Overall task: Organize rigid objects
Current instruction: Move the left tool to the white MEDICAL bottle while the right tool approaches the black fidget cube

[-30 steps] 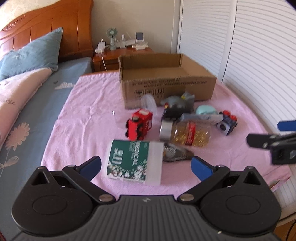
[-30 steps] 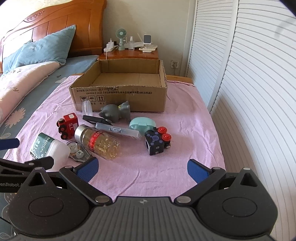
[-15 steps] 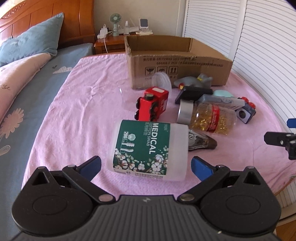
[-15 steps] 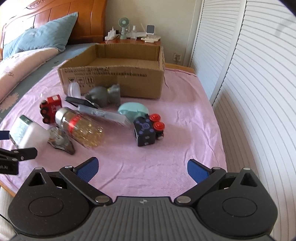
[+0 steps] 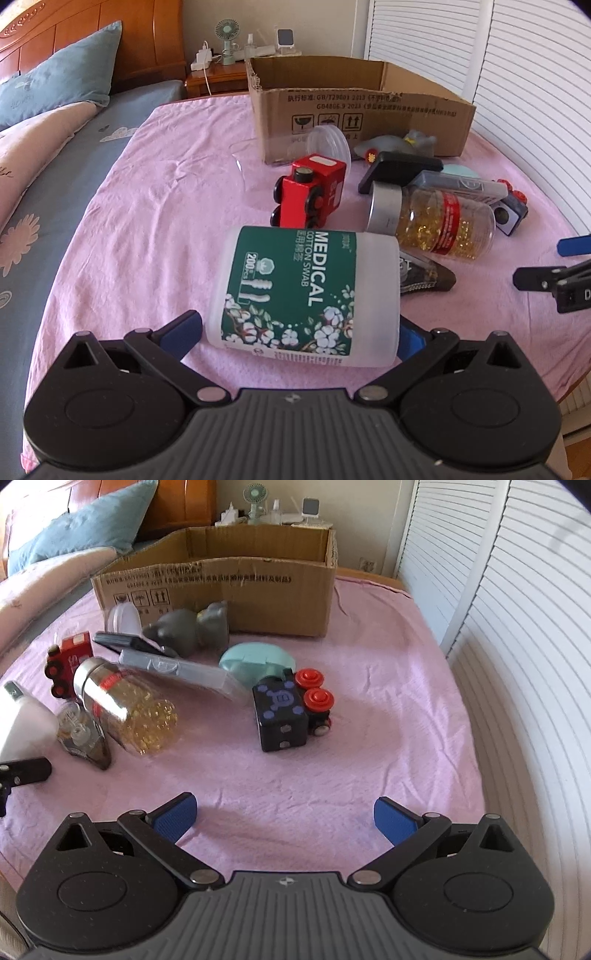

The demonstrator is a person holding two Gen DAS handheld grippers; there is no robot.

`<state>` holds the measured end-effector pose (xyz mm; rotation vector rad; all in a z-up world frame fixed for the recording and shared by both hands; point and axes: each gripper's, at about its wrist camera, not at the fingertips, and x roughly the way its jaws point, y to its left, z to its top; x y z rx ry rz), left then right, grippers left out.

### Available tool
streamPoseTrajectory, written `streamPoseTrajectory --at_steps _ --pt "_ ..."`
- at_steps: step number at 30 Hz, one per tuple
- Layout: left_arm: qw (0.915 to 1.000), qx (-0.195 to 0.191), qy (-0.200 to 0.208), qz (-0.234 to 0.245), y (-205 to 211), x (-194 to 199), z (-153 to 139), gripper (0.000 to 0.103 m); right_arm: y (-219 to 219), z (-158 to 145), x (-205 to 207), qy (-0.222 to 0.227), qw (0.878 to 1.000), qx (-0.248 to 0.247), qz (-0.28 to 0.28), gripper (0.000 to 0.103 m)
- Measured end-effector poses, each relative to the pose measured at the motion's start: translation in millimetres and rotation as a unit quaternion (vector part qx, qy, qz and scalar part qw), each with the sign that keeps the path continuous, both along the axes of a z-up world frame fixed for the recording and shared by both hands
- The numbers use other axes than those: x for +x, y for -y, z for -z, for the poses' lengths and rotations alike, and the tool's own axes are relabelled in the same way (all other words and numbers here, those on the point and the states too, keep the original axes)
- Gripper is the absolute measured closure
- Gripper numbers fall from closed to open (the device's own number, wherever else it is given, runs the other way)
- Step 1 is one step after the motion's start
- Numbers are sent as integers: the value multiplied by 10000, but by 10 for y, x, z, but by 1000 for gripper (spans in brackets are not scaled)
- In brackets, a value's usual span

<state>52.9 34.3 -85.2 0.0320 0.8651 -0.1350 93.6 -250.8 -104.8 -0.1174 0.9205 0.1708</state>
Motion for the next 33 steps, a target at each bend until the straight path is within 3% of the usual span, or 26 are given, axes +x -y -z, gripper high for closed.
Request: streamPoseTrajectory --at_steps 14,30,33 --pt "10000 -6 58 -29 0 -11 4 0 72 55 -25 316 9988 154 -327 0" --pt "10000 0 28 -58 -3 15 7 0 116 40 356 197 9976 135 -648 0" --pt "10000 0 33 -60 -1 8 8 0 131 26 417 269 9972 143 -688 7"
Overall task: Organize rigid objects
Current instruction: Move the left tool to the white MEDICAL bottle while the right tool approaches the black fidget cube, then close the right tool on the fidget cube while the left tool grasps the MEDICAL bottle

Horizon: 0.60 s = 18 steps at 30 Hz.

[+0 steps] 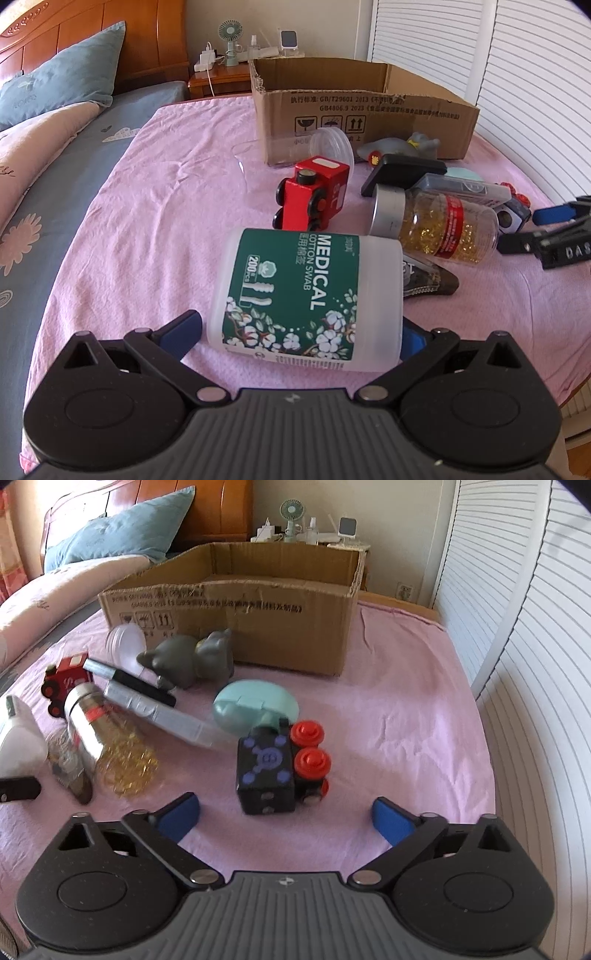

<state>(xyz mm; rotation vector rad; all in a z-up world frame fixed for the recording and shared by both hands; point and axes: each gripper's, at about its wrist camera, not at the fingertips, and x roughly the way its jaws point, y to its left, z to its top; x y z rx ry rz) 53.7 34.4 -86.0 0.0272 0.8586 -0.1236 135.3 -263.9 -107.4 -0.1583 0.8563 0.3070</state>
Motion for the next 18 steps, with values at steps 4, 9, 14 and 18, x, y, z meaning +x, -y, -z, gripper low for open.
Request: streamPoseTrajectory --at_steps 4,9,14,18 --pt "10000 -2 21 -11 -1 1 -1 0 -7 -30 89 65 10000 9 -29 21" --pt "10000 -4 26 -8 -2 5 -1 0 -47 -62 104 160 9998 5 -89 46" --pt "10000 -4 42 -5 -2 7 -2 0 -56 -77 34 185 9998 -75 30 48" --pt "10000 0 66 11 -4 2 -2 0 -33 -93 -101 105 9996 -125 247 48"
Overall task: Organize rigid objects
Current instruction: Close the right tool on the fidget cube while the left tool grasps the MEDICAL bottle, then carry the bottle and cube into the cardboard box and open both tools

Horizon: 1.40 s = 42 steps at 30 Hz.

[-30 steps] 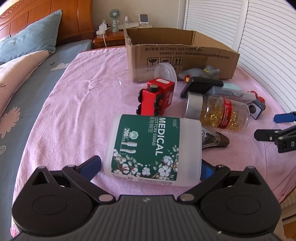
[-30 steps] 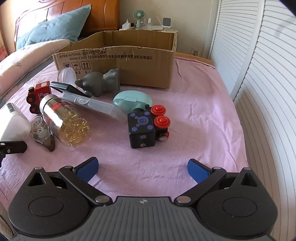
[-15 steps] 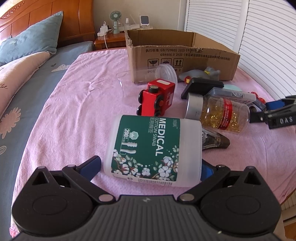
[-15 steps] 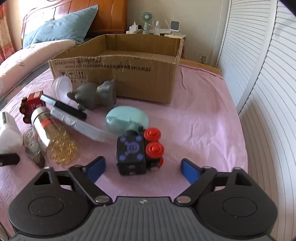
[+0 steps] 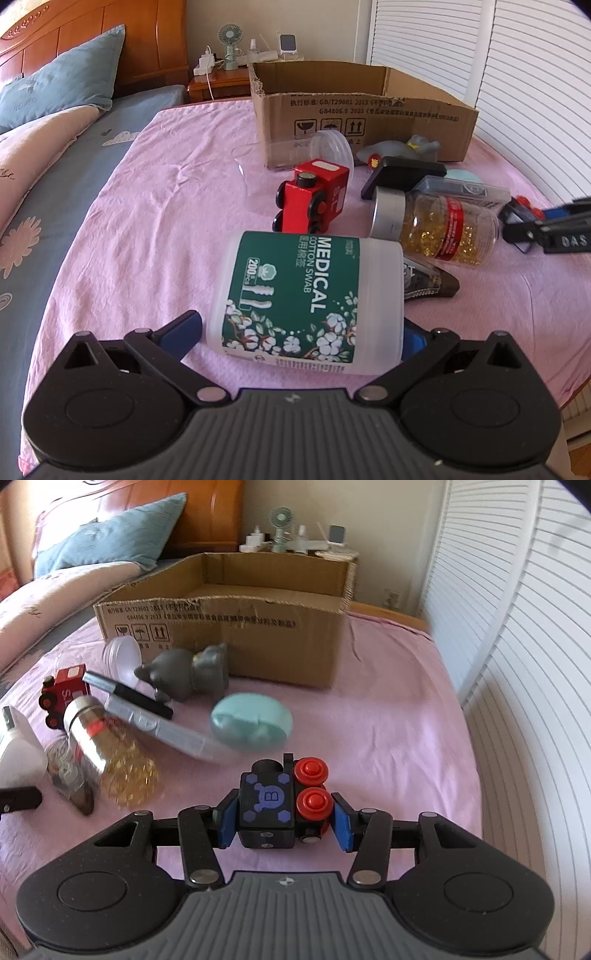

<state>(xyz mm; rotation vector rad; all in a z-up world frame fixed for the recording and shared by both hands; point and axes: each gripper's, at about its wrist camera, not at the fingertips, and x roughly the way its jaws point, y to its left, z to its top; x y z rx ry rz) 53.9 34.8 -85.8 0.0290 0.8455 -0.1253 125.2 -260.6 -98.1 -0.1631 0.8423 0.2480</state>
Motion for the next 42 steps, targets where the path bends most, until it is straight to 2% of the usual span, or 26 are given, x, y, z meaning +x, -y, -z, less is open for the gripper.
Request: streamPoseTrajectory --at_steps 4,7,9,14,16,27,34,42 --pt "9999 118 99 9 15 -29 -6 1 32 9 -222 -25 9999 32 118 48" --pt "9988 357 320 105 70 -76 -26 1 43 19 -325 19 9999 43 132 48" --pt "9982 385 433 136 80 -83 -47 1 51 29 -328 32 9999 88 145 47" --pt "9988 111 486 31 32 -46 -77 9 34 35 -284 62 9998 109 165 46" --pt "9988 -20 484 8 9 -40 -80 19 18 37 -280 99 9998 79 140 46" --pt "9995 -54 288 154 -40 16 -126 20 -28 4 -276 16 9999 -80 99 48" --pt "9980 151 166 586 -60 42 -354 20 16 -197 -340 59 10000 -5 -17 48" --pt "9945 284 218 984 -53 236 -813 20 31 -599 -331 324 9992 26 -246 48"
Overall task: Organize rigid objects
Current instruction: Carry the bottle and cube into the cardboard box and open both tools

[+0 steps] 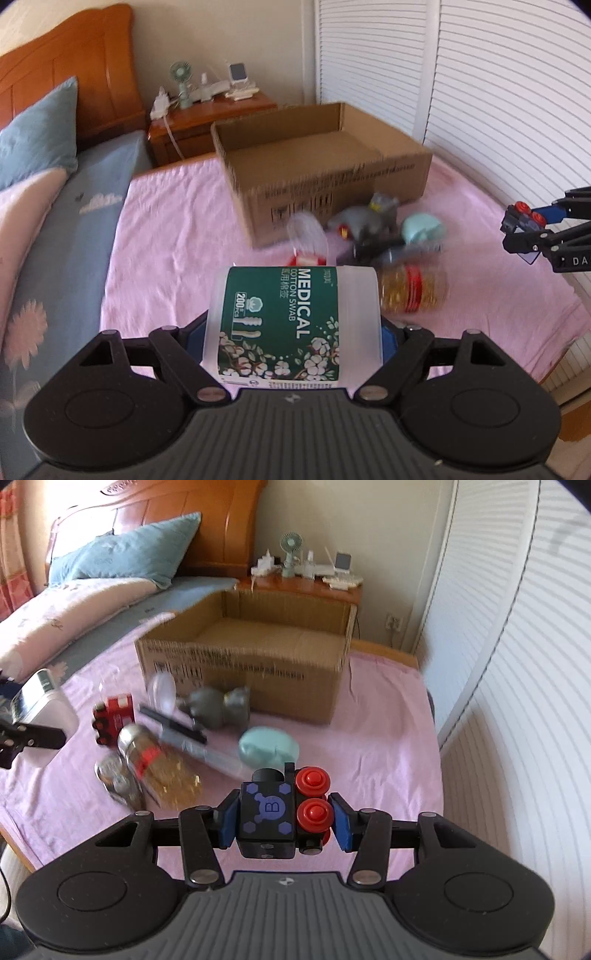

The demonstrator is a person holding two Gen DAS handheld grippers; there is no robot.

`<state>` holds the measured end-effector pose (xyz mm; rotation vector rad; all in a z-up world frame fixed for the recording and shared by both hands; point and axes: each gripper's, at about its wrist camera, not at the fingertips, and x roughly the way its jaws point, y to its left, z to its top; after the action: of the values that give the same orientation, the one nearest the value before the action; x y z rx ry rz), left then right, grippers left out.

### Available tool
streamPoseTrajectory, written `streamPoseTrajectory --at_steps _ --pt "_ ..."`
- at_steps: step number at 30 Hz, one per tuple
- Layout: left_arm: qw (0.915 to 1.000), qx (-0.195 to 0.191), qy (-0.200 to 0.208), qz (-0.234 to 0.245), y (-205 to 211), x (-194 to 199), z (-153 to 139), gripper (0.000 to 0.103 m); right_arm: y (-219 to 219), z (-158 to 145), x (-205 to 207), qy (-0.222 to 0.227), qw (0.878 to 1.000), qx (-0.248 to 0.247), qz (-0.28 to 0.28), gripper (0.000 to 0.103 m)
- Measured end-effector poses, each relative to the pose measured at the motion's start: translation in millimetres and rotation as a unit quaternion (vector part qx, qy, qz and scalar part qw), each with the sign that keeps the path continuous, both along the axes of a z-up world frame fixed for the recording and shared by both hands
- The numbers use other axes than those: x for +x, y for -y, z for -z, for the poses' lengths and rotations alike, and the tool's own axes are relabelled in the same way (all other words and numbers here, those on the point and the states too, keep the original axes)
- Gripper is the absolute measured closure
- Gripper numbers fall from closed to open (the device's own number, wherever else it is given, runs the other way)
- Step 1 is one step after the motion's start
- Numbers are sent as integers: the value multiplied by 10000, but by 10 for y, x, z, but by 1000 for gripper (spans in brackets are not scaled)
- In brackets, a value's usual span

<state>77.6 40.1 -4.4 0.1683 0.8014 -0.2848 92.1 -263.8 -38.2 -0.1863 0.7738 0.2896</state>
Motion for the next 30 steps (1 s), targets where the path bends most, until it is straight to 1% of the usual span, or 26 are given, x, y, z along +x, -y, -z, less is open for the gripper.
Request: streamPoseTrajectory --at_steps 4,7,12,15,19,23,24,26,28,30 --pt "9999 -45 9 146 49 255 -239 20 -11 -231 130 172 9998 70 -113 48" --pt "9995 -48 101 304 127 498 -407 20 -32 -372 268 274 9993 163 -178 48" --pt "9986 37 300 429 309 996 -577 20 -88 -521 517 444 9985 204 -228 48" --pt "9988 106 272 383 421 1390 -565 20 -118 -559 688 497 9983 244 -207 48" --pt "9996 111 127 231 509 1933 -453 20 -140 -575 899 482 9983 268 -187 48" --pt "9999 136 81 67 545 2324 -326 20 -154 -575 1041 484 9984 256 -152 48" --pt "9998 120 143 -13 540 2414 -286 19 -154 -572 1072 484 9984 254 -143 48" --pt "9995 157 243 -148 536 2519 -226 14 -161 -560 1130 464 9986 247 -114 48" --pt "9996 82 168 -196 502 2576 -185 14 -167 -542 1177 428 9987 260 -89 48" --pt "9998 -53 96 -173 449 2531 -187 14 -176 -518 1208 389 9989 252 -70 48"
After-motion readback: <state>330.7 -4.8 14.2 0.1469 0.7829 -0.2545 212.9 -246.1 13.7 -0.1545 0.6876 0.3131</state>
